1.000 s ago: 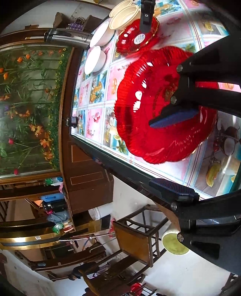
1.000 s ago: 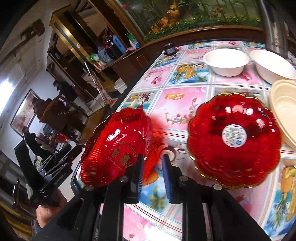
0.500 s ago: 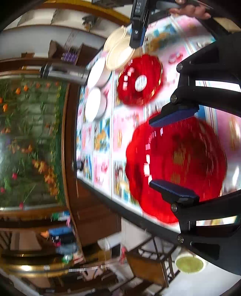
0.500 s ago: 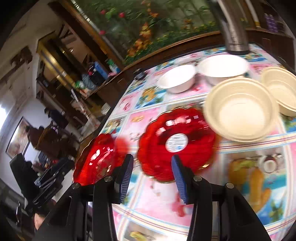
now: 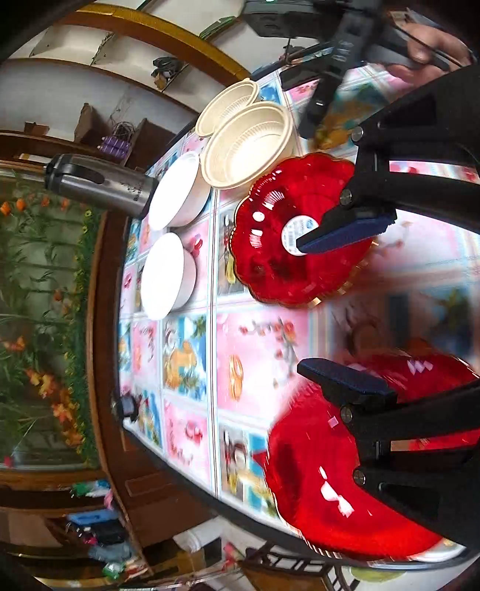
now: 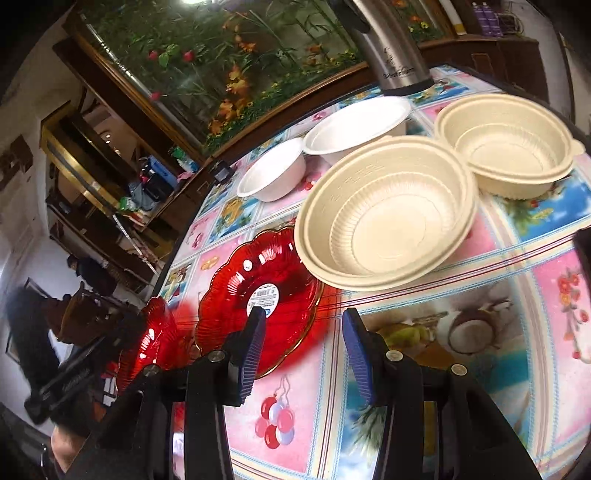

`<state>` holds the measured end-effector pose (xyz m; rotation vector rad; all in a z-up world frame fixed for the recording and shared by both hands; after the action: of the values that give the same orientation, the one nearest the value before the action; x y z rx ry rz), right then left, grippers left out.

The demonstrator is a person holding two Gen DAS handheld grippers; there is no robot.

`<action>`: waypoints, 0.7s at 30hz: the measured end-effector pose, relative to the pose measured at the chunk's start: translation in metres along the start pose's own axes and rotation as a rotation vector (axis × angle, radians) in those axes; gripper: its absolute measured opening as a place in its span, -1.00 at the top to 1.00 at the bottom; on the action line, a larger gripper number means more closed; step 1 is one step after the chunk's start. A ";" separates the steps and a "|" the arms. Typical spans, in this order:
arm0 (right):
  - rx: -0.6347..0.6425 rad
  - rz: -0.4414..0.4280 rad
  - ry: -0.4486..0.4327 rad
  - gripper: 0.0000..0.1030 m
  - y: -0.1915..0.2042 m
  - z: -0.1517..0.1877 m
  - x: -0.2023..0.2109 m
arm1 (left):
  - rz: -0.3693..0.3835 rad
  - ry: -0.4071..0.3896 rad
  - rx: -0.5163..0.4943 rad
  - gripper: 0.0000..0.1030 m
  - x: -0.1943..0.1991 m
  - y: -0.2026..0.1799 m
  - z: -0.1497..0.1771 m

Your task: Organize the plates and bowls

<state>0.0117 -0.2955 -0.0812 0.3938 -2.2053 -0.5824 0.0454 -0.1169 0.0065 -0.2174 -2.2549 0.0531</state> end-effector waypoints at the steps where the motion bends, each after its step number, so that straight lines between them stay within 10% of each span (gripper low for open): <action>1: 0.007 0.002 0.006 0.17 0.000 0.001 -0.004 | -0.021 0.010 0.004 -0.12 -0.007 0.000 -0.003; 8: 0.022 0.002 0.022 0.56 -0.002 0.003 -0.020 | -0.041 0.083 0.009 -0.12 -0.043 -0.004 -0.010; 21: 0.043 -0.012 0.040 0.66 -0.002 0.009 -0.037 | -0.029 0.170 0.015 -0.10 -0.077 -0.008 0.001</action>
<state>0.0281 -0.2777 -0.1109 0.4376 -2.1817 -0.5297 0.0916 -0.1386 -0.0513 -0.1744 -2.0872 0.0352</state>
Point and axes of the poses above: each gripper's, at about its wrist camera, not at the fingertips, and x roughly against the way its jaws point, y to its left, z to its underside, the point moved 10 cm from there along -x, roughly the way its jaws point, and after that the axes turned 2 degrees about y, right-handed, at the moved point
